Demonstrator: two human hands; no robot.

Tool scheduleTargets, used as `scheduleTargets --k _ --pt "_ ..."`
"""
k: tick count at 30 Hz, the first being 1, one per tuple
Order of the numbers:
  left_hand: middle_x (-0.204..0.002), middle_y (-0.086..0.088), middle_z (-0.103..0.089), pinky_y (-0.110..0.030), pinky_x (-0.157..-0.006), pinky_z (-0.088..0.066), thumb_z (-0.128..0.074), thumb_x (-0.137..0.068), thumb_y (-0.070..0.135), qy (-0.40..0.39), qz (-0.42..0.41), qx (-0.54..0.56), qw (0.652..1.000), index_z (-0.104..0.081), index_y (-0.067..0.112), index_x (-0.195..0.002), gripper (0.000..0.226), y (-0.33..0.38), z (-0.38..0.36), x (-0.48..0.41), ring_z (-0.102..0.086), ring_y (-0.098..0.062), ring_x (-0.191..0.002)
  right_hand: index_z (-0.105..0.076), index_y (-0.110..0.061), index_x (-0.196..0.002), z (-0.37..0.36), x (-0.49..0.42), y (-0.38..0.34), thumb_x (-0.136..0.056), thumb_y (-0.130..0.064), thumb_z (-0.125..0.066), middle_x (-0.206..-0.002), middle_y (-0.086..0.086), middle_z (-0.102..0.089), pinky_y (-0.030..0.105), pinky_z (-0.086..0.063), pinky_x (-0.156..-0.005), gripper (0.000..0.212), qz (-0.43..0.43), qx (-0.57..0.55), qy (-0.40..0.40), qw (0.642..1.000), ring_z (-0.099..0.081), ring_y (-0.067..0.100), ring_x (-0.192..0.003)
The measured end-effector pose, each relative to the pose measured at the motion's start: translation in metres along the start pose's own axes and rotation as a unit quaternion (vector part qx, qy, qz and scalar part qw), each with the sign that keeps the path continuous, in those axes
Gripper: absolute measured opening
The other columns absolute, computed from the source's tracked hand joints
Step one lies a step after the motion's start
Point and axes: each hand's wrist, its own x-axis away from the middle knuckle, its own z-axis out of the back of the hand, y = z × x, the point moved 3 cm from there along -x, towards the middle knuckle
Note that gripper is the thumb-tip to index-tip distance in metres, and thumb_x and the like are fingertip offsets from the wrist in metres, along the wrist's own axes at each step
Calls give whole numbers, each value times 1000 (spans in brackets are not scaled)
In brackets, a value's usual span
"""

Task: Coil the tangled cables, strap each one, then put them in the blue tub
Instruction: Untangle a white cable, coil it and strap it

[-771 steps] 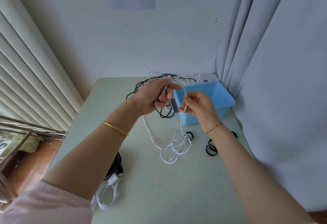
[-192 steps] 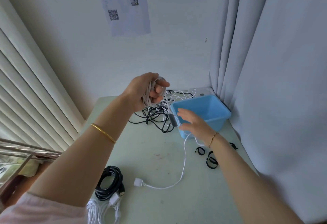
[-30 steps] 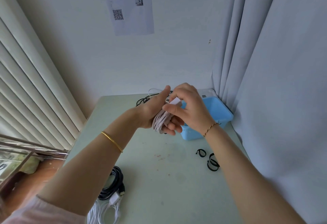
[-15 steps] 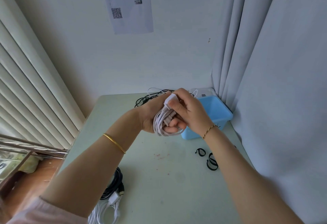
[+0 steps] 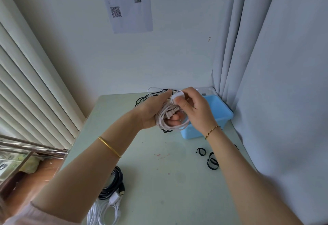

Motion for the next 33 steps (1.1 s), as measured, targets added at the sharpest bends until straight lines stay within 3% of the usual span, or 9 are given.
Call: scheduleTargets --k 4,8,16,19,22,24,28,31,33 --pt "-83 -12 -62 -24 -64 -53 -45 -95 43 -19 -53 -66 996 -65 1 -104 48 4 0 5 -60 -17 -69 -59 -10 -86 3 -2 1 -90 -26 -61 -74 -10 -56 12 -41 -67 16 -44 -20 14 999 -51 -3 -69" --pt "-73 -6 -65 -18 -55 -49 -70 -83 4 34 -92 -178 979 -60 4 -95 16 8 5 7 -62 -13 -63 -61 -17 -80 6 -1 7 -88 -28 -63 -74 -5 -60 26 -45 -68 14 -111 -54 39 992 -54 8 -71" --pt "-88 -8 -59 -21 -62 -47 -63 -86 4 53 -149 -223 962 -51 9 -112 29 1 5 2 -56 -12 -69 -63 -9 -87 5 5 14 -89 -27 -64 -80 13 -61 40 -45 -68 17 -195 -172 29 965 -56 25 -73" --pt "-79 -4 -57 -18 -57 -44 -60 -85 5 44 -164 -213 962 -53 1 -106 22 1 5 1 -53 -9 -63 -63 -12 -96 5 9 15 -91 -26 -58 -81 7 -62 40 -51 -70 15 -248 -228 9 941 -59 22 -73" --pt "-66 5 -56 -14 -50 -40 -54 -92 1 66 -172 -196 963 -54 -1 -99 7 2 9 -1 -51 -4 -54 -59 -1 -111 -1 16 13 -84 -37 -56 -89 13 -65 48 -55 -76 45 -301 -305 -79 900 -64 27 -82" --pt "-70 1 -54 -15 -50 -40 -51 -94 2 83 -167 -172 967 -54 -4 -104 12 0 13 -3 -50 -5 -56 -60 -1 -108 -7 18 11 -91 -31 -51 -89 13 -67 44 -57 -73 36 -294 -333 -91 891 -66 27 -81" --pt "-75 -6 -56 -23 -61 -44 -52 -88 -2 72 -118 -119 983 -58 1 -94 9 -4 15 -3 -53 -13 -66 -59 0 -102 -10 15 16 -98 -19 -46 -81 10 -60 32 -58 -59 23 -270 -252 -44 928 -61 20 -70" --pt "-93 -16 -59 -28 -73 -48 -60 -75 2 49 -56 -128 989 -59 -11 -105 33 -9 19 -5 -56 -21 -83 -58 3 -102 -7 12 18 -98 -14 -46 -75 9 -54 25 -52 -49 22 -250 -165 -73 951 -56 16 -62" --pt "-95 -16 -62 -30 -76 -52 -64 -83 6 33 -29 -117 992 -62 -8 -102 24 -12 20 -4 -60 -23 -84 -60 5 -101 -5 11 19 -98 -14 -46 -72 9 -54 23 -48 -47 23 -232 -107 -109 960 -54 16 -59"
